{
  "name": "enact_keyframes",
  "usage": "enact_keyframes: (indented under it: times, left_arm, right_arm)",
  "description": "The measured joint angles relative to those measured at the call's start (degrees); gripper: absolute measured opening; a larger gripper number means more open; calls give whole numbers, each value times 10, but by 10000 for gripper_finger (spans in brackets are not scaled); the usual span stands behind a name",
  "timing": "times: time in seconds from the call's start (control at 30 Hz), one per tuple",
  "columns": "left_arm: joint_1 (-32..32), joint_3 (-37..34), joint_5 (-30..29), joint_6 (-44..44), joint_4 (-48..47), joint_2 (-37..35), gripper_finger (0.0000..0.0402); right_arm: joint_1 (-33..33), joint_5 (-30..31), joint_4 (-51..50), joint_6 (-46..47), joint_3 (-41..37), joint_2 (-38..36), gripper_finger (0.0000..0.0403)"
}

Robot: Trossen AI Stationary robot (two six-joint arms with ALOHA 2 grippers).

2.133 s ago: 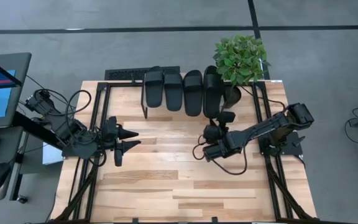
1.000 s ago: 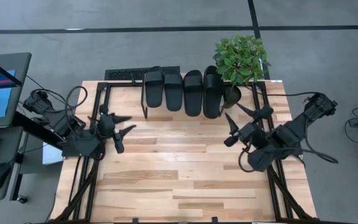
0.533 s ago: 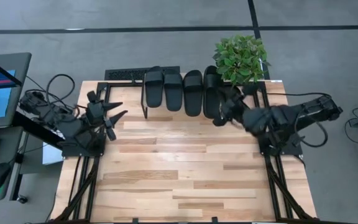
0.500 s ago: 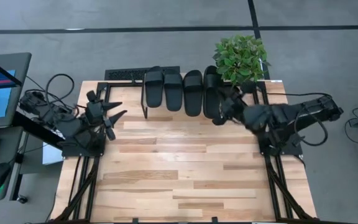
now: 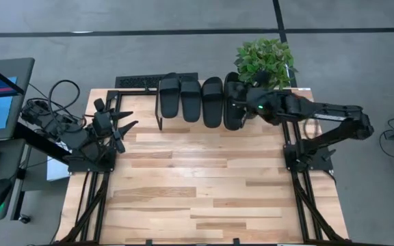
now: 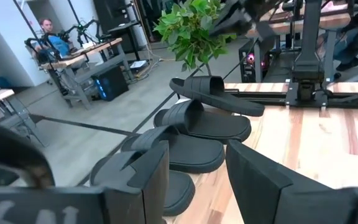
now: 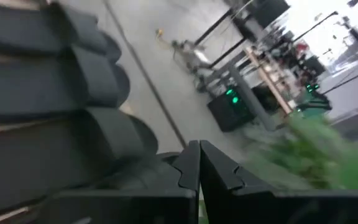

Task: Pick and place slides into the shelf
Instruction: Put the black slide on the shelf

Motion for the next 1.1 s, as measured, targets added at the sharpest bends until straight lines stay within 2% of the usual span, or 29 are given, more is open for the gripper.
enact_keyframes:
  times: [0.27,0.57,1.1]
  left_arm:
    - [0,0,-4,48,-1,0,149]
    - [0,0,-6,60,-1,0,149]
    - [0,0,10,53,-1,0,149]
  right_arm:
    - [-61,-53,-21,-3,0,65,0]
    - [-121,-64,-49,-1,0,82,0]
    - [-110,-73,-70,13,0,82,0]
